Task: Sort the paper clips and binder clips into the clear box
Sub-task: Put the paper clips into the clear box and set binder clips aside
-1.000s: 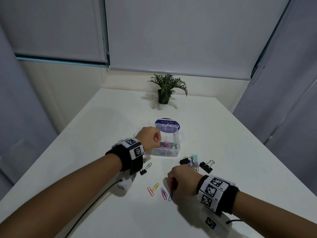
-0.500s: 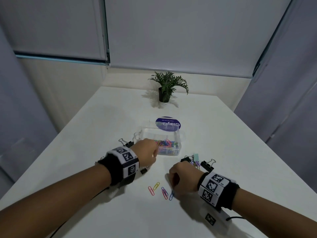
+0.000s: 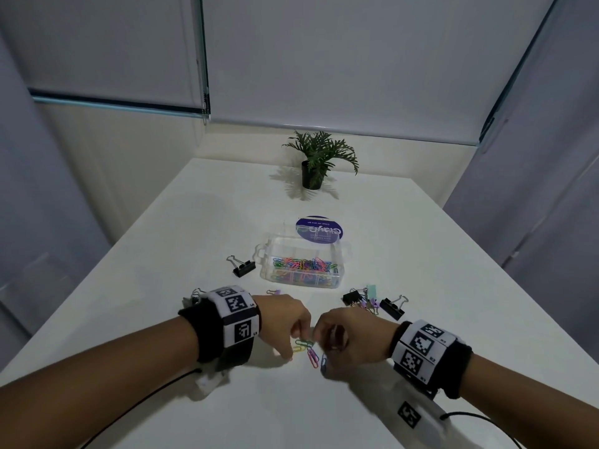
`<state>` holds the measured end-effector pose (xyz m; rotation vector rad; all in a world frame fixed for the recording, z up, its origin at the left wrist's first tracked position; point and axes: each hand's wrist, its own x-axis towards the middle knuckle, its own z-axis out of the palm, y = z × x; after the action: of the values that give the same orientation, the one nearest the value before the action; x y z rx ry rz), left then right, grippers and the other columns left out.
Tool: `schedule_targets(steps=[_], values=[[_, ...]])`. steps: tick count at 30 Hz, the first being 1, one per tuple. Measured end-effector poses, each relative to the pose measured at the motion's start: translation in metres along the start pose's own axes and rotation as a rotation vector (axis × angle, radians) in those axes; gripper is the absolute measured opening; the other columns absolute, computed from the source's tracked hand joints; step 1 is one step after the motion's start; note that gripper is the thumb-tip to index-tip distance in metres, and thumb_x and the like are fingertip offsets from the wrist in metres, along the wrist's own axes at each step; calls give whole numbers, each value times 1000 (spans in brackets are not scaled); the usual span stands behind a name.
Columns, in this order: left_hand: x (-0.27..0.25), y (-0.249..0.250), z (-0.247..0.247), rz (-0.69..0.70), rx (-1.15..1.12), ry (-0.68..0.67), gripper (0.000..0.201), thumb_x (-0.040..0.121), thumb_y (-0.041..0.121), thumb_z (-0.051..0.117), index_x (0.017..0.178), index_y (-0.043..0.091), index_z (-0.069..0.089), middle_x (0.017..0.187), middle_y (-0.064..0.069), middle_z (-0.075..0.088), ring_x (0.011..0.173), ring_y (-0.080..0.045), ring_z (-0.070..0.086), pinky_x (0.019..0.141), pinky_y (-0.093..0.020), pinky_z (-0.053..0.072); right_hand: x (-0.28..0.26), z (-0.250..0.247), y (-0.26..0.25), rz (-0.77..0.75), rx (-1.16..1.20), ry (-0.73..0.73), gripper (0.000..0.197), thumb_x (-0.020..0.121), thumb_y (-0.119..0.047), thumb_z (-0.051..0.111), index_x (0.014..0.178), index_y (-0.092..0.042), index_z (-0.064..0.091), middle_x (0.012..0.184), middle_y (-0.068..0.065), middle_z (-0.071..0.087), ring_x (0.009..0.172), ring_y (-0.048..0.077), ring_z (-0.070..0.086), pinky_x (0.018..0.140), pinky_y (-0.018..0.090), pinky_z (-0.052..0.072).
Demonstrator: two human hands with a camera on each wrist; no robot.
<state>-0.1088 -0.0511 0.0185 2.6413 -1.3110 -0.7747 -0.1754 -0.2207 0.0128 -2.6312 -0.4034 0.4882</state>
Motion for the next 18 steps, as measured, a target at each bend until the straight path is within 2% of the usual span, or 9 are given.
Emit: schedule_targets(steps=[2, 4, 6, 9, 11, 13, 15, 18], values=[[-3, 1, 1, 28, 8, -35, 41, 74, 20, 73, 112, 13, 60, 97, 2, 55, 83, -11, 49, 69, -17, 41, -3, 1, 4, 13, -56, 9, 48, 60, -26, 79, 105, -25, 62, 98, 0, 65, 91, 16, 60, 81, 24, 47], [-4, 1, 3, 35, 1, -24, 39, 76, 18, 73, 112, 10, 60, 100, -4, 58, 78, -11, 48, 60, -11, 35, -3, 2, 7, 32, -100, 4, 55, 60, -26, 81, 111, -26, 59, 105, 3, 61, 96, 18, 57, 82, 25, 46], [-4, 0, 5, 27, -42, 3, 34, 78, 17, 73, 109, 9, 61, 97, -3, 58, 72, -9, 47, 58, -8, 32, -4, 1, 9, 60, -100, 2, 54, 63, -26, 81, 112, -26, 59, 107, 4, 58, 97, 20, 57, 82, 25, 45], [-2, 1, 12, 13, -136, 50, 29, 78, 14, 72, 105, 9, 64, 100, -6, 66, 77, -11, 50, 60, -8, 35, -4, 4, 6, 59, -11, 4, 43, 68, -22, 79, 108, -21, 62, 96, -1, 56, 85, 15, 57, 79, 22, 45], [0, 6, 17, 13, -190, 81, 27, 78, 11, 72, 103, 7, 65, 106, -9, 70, 78, -10, 52, 63, -9, 36, -4, 8, 2, 41, 31, 25, 36, 70, -20, 77, 103, -17, 64, 91, 2, 62, 79, 11, 56, 76, 20, 45], [2, 12, 22, 7, -226, 122, 21, 76, 8, 72, 96, 7, 66, 104, -11, 71, 77, -10, 54, 64, -9, 38, -3, 11, 0, 49, 37, 48, 30, 71, -21, 77, 98, -14, 65, 86, 2, 66, 75, 10, 56, 74, 21, 45], [3, 14, 24, -8, -273, 172, 21, 73, 7, 74, 80, 18, 58, 95, -8, 70, 74, -12, 53, 62, -13, 39, -1, 12, 1, 58, 63, 60, 27, 71, -20, 76, 96, -14, 66, 79, -4, 62, 70, 9, 56, 71, 19, 44], [2, 15, 26, -32, -353, 201, 48, 66, 7, 77, 68, 29, 35, 80, 5, 56, 75, -16, 50, 65, -25, 40, 0, 12, 0, 47, 68, 56, 26, 69, -20, 77, 93, -18, 67, 76, -9, 60, 67, 7, 56, 68, 16, 44]])
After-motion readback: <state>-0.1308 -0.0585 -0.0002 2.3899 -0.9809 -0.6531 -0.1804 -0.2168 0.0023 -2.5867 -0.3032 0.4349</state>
